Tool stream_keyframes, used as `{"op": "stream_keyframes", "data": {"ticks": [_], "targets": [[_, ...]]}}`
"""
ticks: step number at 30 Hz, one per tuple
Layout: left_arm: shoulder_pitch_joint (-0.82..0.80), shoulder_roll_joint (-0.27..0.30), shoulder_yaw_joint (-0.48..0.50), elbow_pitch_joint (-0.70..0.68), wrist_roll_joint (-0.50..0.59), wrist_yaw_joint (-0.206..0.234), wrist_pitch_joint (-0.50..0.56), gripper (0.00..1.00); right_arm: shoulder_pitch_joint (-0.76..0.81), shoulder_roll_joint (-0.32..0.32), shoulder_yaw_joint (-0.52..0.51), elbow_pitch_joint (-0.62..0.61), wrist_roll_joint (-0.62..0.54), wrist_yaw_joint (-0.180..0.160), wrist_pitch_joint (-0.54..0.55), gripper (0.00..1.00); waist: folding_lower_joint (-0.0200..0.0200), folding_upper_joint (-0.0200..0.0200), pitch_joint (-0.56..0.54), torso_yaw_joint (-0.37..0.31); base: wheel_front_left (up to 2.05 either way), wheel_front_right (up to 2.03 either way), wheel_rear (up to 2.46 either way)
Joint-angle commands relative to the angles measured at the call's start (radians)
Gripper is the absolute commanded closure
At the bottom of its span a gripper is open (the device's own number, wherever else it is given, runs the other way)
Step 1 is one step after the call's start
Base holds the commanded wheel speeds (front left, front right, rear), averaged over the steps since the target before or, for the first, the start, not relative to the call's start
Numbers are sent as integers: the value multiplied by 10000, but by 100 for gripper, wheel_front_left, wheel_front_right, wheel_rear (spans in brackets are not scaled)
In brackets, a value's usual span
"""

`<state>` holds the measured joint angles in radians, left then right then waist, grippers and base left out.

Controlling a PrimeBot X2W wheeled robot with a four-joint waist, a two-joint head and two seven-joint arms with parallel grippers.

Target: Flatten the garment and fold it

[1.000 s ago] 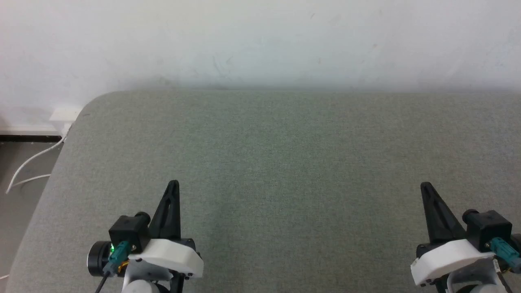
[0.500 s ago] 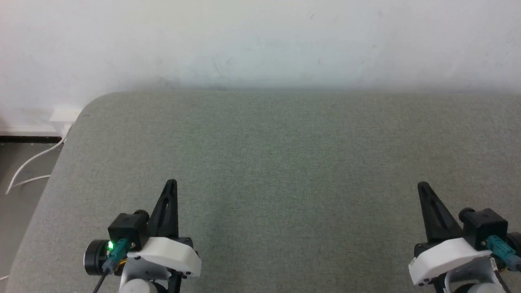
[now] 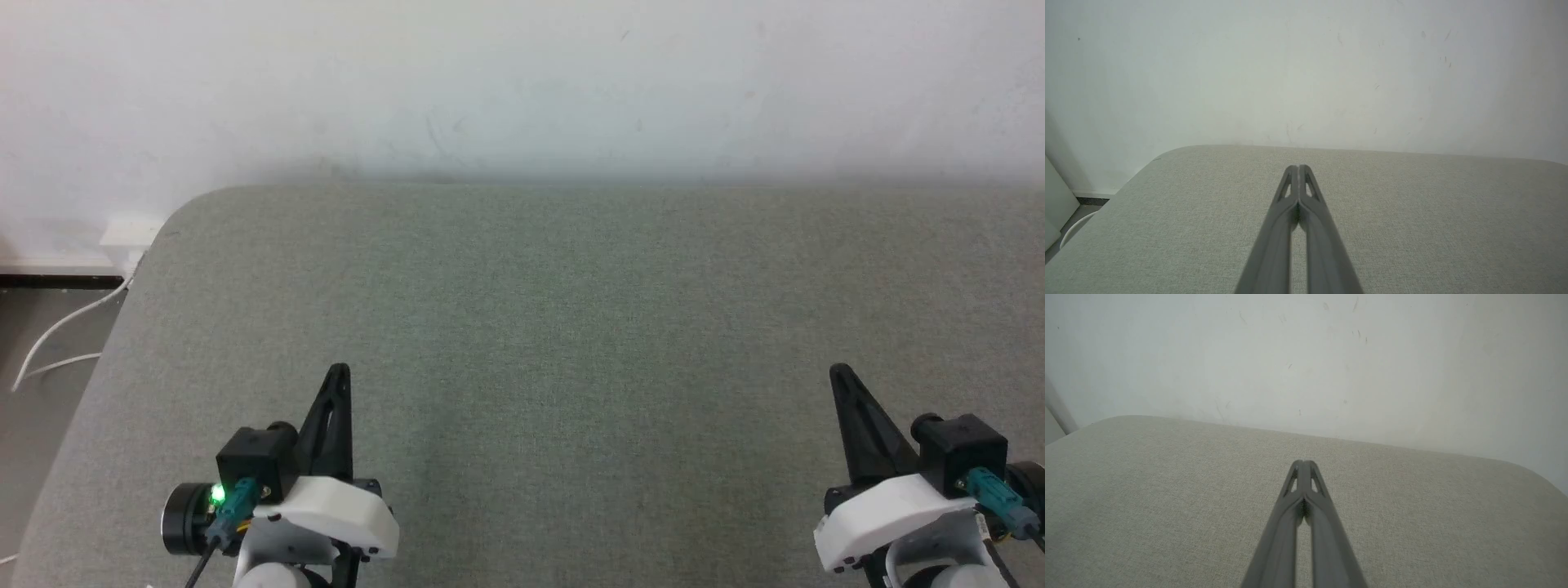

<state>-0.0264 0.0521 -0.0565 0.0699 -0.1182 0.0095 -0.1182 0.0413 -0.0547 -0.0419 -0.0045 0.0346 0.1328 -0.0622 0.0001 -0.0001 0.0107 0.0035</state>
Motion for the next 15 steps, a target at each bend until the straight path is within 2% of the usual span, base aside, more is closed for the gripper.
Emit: {"op": "stream_keyframes", "data": {"ticks": [1, 15], "targets": [[99, -10, 69, -72, 122, -47, 57, 100, -139, 24, 30, 13, -64, -12, 38, 100, 0, 1, -2, 0, 0, 0, 0], [141, -12, 195, -231, 391, -59, 343, 100, -209, 30, 129, 21, -135, -14, 187, 100, -1, 1, -29, -9, 0, 0, 0]]}}
